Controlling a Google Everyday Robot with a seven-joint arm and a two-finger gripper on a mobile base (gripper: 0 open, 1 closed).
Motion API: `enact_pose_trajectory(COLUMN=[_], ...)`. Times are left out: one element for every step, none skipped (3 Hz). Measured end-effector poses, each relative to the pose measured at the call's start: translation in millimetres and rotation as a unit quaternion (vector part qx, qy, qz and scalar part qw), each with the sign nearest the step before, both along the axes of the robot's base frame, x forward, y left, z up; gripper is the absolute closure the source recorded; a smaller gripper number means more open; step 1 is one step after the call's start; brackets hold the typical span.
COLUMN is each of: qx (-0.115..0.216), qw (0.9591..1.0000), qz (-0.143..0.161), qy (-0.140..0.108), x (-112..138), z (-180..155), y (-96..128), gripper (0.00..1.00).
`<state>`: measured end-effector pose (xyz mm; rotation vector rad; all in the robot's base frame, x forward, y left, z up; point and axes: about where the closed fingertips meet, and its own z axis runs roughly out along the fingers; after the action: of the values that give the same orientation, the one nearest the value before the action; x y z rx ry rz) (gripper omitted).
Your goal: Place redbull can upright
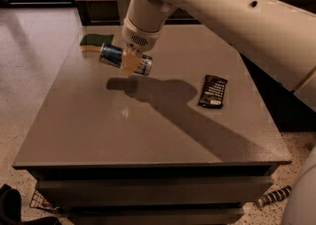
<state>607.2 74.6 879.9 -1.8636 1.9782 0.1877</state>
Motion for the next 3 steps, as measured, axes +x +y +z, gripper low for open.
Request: enact_pose_trajectory(qx=[0.082,0.168,0.227], qw=[0.9963,0.9842,0.9703], qz=[0.003,0.009,0.017], qy=[-0.023,-0.056,-0.083], x=[7,17,23], z=[6,15,24], y=[-5,-4,0], gripper=[1.0,1.0,1.0])
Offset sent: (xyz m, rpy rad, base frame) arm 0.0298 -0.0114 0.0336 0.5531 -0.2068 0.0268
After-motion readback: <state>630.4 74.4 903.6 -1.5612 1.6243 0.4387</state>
